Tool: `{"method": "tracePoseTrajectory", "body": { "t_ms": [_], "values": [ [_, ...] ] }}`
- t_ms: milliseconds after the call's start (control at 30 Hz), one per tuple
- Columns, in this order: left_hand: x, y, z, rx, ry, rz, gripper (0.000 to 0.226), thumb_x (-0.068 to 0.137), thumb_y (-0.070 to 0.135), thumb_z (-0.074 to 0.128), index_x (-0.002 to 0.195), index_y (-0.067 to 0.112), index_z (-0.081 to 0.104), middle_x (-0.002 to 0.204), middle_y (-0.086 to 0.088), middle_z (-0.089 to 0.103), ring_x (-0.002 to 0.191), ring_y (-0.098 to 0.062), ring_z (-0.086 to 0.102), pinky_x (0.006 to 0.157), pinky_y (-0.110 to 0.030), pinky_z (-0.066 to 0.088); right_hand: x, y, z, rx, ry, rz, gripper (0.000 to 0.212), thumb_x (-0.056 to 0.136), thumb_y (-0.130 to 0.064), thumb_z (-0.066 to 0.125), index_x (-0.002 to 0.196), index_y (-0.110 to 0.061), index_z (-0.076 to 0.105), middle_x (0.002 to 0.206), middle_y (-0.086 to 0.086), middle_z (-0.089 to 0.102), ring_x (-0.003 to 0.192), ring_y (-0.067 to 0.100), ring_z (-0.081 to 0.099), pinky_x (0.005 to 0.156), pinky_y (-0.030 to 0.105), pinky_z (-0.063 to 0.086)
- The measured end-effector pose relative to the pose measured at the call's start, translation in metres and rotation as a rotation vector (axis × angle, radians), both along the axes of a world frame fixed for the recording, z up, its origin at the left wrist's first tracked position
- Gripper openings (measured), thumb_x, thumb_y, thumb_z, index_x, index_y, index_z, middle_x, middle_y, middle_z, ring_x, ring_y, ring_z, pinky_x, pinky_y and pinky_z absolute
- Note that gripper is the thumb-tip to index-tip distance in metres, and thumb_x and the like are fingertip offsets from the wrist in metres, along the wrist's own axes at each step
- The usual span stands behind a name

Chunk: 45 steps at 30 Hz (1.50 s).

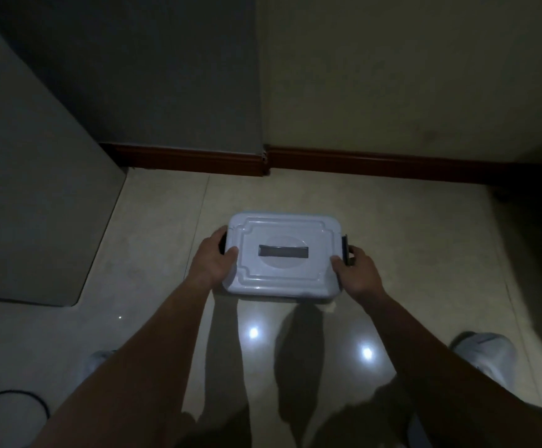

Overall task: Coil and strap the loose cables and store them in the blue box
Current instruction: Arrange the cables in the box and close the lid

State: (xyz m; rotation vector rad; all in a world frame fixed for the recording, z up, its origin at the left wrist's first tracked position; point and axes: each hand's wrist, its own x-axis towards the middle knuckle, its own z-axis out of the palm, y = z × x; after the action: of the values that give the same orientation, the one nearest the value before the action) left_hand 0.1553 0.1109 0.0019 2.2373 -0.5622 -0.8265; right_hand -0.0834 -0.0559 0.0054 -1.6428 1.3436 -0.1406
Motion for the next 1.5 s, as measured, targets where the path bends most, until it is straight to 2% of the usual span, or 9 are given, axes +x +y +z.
{"method": "tracePoseTrajectory", "body": {
  "t_ms": [233,467,600,900,1033,1133,1200,1333,1500],
  "values": [
    [0.002,-0.013,-0.002,0.097,-0.192,0.076,0.034,0.090,0.025,0.072,0.119,0.008,0.067,0.120,-0.012,0.066,0.090,-0.014,0.055,0.079,-0.028,0.042,0.009,-0.002,-0.001,-0.205,0.094,0.040,0.055,0.097,-0.034,0.059,0.147,-0.020,0.042,0.134,0.015,0.054,0.114,0.032,0.059,0.100,0.047,0.050],
    [0.002,-0.030,0.005,0.314,0.015,0.172,0.058,0.095,0.029,0.065,0.136,-0.002,0.040,0.132,-0.023,0.057,0.117,-0.037,0.058,0.080,-0.035,0.041,0.020,-0.005,-0.005,0.038,0.145,-0.121,0.049,0.100,-0.034,0.058,0.135,-0.001,0.050,0.131,0.021,0.060,0.119,0.037,0.059,0.098,0.044,0.048],
    [-0.016,-0.026,0.012,0.371,-0.250,0.097,0.037,0.095,0.031,0.063,0.115,0.000,0.060,0.117,-0.021,0.061,0.104,-0.034,0.062,0.074,-0.035,0.043,0.024,0.011,-0.005,-0.258,0.218,-0.134,0.030,0.098,-0.028,0.060,0.118,-0.007,0.065,0.111,0.012,0.070,0.099,0.030,0.067,0.080,0.029,0.044],
    [-0.037,-0.024,0.022,0.363,-0.475,0.038,0.024,0.096,0.015,0.057,0.113,-0.002,0.063,0.114,-0.021,0.060,0.103,-0.034,0.060,0.082,-0.040,0.049,0.040,0.026,-0.008,-0.493,0.386,-0.045,0.031,0.094,-0.015,0.055,0.123,-0.013,0.064,0.086,0.009,0.071,0.076,0.029,0.070,0.065,0.033,0.052],
    [-0.051,-0.013,0.021,0.349,-0.499,-0.040,0.061,0.093,0.043,0.057,0.142,0.009,0.042,0.130,-0.019,0.051,0.116,-0.033,0.052,0.090,-0.040,0.047,0.040,0.037,-0.003,-0.452,0.327,0.031,0.044,0.095,-0.030,0.051,0.135,-0.013,0.054,0.076,0.001,0.059,0.066,0.019,0.059,0.061,0.027,0.046],
    [-0.060,-0.002,0.015,0.433,-0.452,-0.224,0.104,0.080,0.078,0.053,0.155,0.021,0.010,0.163,-0.017,0.006,0.148,-0.044,0.014,0.119,-0.054,0.020,0.046,0.058,0.004,-0.415,0.215,0.175,0.049,0.091,-0.043,0.059,0.130,-0.014,0.053,0.098,0.003,0.066,0.084,0.018,0.066,0.072,0.026,0.052],
    [-0.049,0.006,0.011,0.467,-0.466,-0.348,0.113,0.079,0.083,0.050,0.157,0.021,-0.003,0.166,-0.014,-0.010,0.151,-0.042,-0.003,0.121,-0.056,0.005,0.061,0.073,0.006,-0.355,0.150,0.332,0.061,0.088,-0.053,0.064,0.135,-0.019,0.046,0.120,0.005,0.060,0.105,0.022,0.064,0.086,0.030,0.053],
    [-0.006,0.020,0.008,0.495,-0.432,-0.352,0.109,0.081,0.075,0.058,0.156,0.025,-0.004,0.167,-0.007,-0.010,0.152,-0.041,-0.004,0.120,-0.063,0.013,0.105,0.093,0.005,-0.363,0.303,0.597,0.079,0.087,-0.062,0.061,0.150,-0.029,0.026,0.150,0.013,0.031,0.132,0.031,0.046,0.107,0.046,0.047],
    [0.050,0.008,0.005,0.518,-0.379,-0.270,0.110,0.077,0.069,0.067,0.155,0.033,-0.001,0.167,0.002,-0.008,0.151,-0.044,-0.006,0.115,-0.071,0.013,0.162,0.091,0.005,-0.239,0.213,0.456,0.068,0.093,-0.047,0.061,0.149,-0.029,0.027,0.147,0.012,0.037,0.124,0.027,0.049,0.105,0.051,0.048]
  ]
}}
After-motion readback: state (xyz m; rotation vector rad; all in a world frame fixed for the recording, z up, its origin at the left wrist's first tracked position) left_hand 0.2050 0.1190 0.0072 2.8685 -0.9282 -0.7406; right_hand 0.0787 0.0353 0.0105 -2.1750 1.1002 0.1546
